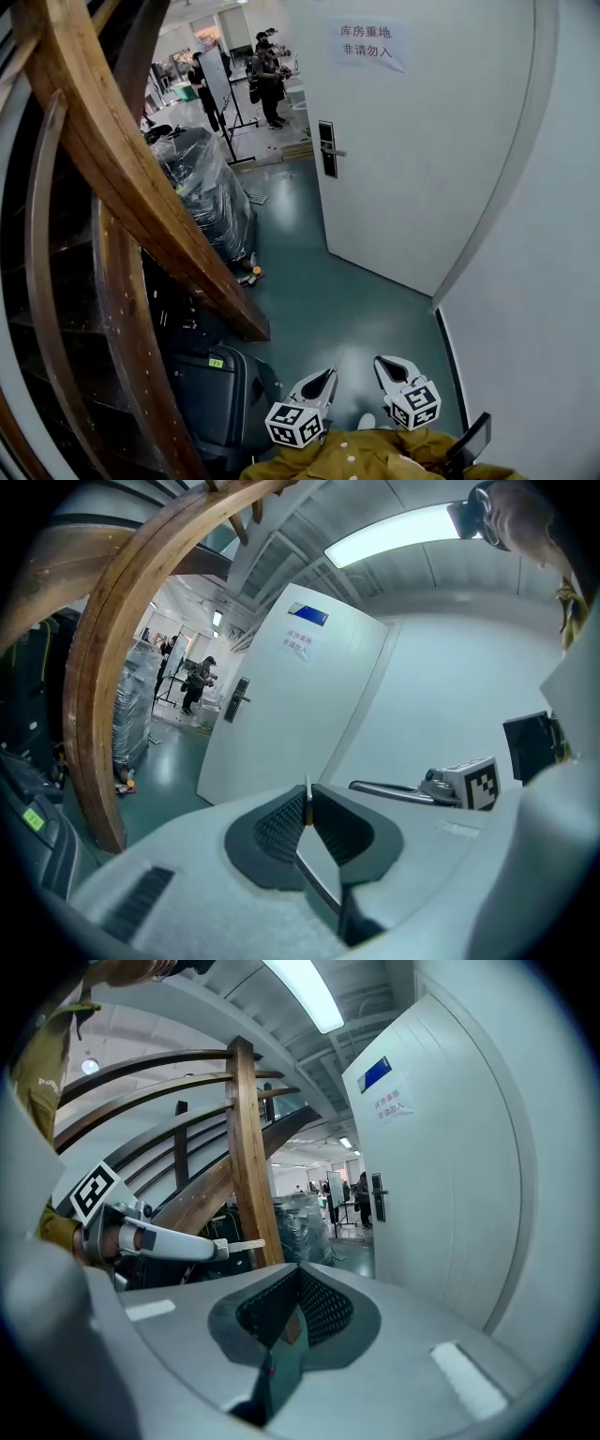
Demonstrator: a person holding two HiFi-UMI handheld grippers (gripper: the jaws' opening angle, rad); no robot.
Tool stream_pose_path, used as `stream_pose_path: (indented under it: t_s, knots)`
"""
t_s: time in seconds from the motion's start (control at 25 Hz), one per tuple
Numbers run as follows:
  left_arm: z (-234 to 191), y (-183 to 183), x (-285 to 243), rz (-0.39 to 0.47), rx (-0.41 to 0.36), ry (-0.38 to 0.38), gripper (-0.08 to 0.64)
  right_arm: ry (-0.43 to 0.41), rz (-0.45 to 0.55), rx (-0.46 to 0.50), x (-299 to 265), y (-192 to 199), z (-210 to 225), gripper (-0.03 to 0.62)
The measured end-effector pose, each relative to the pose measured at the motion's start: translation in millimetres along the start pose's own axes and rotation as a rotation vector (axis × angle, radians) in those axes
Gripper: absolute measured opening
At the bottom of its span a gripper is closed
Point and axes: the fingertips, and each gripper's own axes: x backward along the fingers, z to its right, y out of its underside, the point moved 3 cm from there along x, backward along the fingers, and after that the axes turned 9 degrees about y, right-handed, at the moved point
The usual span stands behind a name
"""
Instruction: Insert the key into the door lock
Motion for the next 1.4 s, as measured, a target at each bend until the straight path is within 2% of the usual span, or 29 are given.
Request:
stream_pose_path:
  t_s: [0.24,0.44,0.6,0.8,0.96,1.12,1.4]
  knots:
    - [10.7,-1.3,-17.2,0.004,-0.002,0.000,0.026,-0.010,0.011,0.008,11.7,-2.5,13.8,0.006]
    - [14.8,5.5,-26.5,0.024,0.019,-0.032,0.026,-0.015,-0.003,-0.031,14.6,12.6,37.9,0.006]
    - [1.9,5.2,-31.9,0.022,0.049,-0.066,0.026,-0.045,-0.034,-0.050,-1.8,15.9,41.5,0.006]
    - [-38.2,-17.4,-53.4,0.047,0.062,-0.090,0.026,-0.066,-0.038,-0.044,-52.7,1.3,55.1,0.006]
    - [-91.7,-54.2,-80.5,0.080,0.074,-0.058,0.026,-0.068,-0.042,-0.033,-115.6,-17.5,65.8,0.006]
    - [-149.5,-110.4,-109.3,0.082,0.005,-0.059,0.026,-0.025,-0.024,-0.035,-183.1,-54.2,80.6,0.006]
    - [-239.0,-204.7,-140.6,0.113,-0.039,0.005,0.026,0.041,0.035,-0.013,-298.2,-121.0,93.4,0.006]
